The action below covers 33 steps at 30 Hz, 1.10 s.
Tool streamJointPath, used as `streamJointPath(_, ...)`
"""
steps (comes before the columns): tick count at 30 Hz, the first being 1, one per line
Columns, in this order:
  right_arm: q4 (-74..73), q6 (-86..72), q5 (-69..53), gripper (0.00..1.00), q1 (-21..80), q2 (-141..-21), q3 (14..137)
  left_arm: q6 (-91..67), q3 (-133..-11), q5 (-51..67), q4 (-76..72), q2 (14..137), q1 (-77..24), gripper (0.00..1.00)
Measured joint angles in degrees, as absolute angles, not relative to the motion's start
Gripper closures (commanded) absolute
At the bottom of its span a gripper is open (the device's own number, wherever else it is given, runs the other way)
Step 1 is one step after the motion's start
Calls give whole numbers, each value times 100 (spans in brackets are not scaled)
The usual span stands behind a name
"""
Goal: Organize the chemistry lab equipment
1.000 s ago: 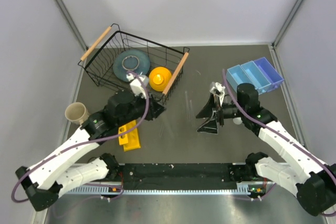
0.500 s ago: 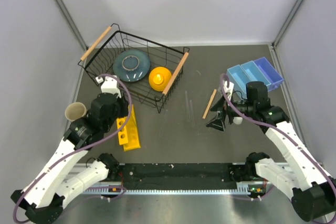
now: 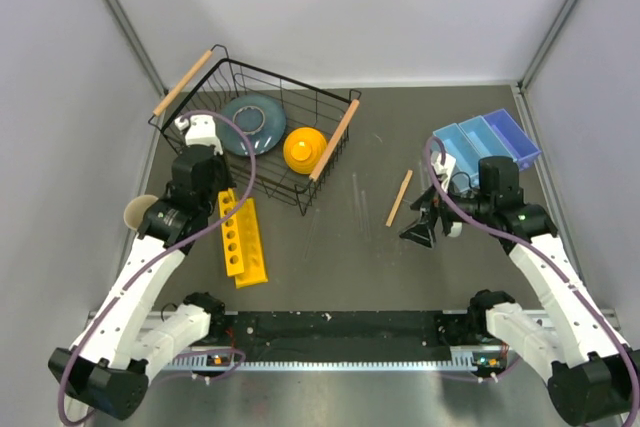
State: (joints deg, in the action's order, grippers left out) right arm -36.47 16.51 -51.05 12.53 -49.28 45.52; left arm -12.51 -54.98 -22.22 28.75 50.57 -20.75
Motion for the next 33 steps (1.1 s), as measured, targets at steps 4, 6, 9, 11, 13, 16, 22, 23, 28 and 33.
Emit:
streamJointPath(4, -3642, 1643, -5144, 8, 1245, -4904, 4543, -1173, -5478, -1905, 2495, 5116, -1743, 88)
streamJointPath(6, -3638, 1634, -5170, 8, 1234, -4904, 4543, -1146, -5441, -1747, 2268, 5129, -1653, 89)
streamJointPath(9, -3627, 1625, -5207, 8, 1199, -4906, 4541, -1096, -5382, -1584, 1964, 5199, -1601, 88)
streamJointPath(11, -3616, 1597, -5227, 8, 1181, -4908, 4541, -1055, -5319, -1511, 1791, 5264, -1586, 88)
streamJointPath(13, -3603, 1577, -5240, 8, 1175, -4910, 4541, -1028, -5256, -1459, 1682, 5321, -1570, 89)
streamJointPath(16, -3599, 1533, -5271, 8, 1170, -4912, 4539, -989, -5140, -1413, 1546, 5398, -1546, 89)
streamJointPath(22, -3533, 1490, -5334, 8, 1142, -4919, 4501, -888, -4825, -1396, 1339, 5404, -1529, 89)
streamJointPath(23, -3533, 1479, -5347, 8, 1142, -4923, 4488, -880, -4775, -1396, 1302, 5404, -1529, 89)
streamJointPath(28, -3511, 1437, -5378, 8, 1116, -4928, 4456, -836, -4550, -1389, 1140, 5428, -1520, 89)
streamJointPath(33, -3481, 1428, -5406, 8, 1105, -4930, 4421, -829, -4512, -1347, 1066, 5428, -1511, 88)
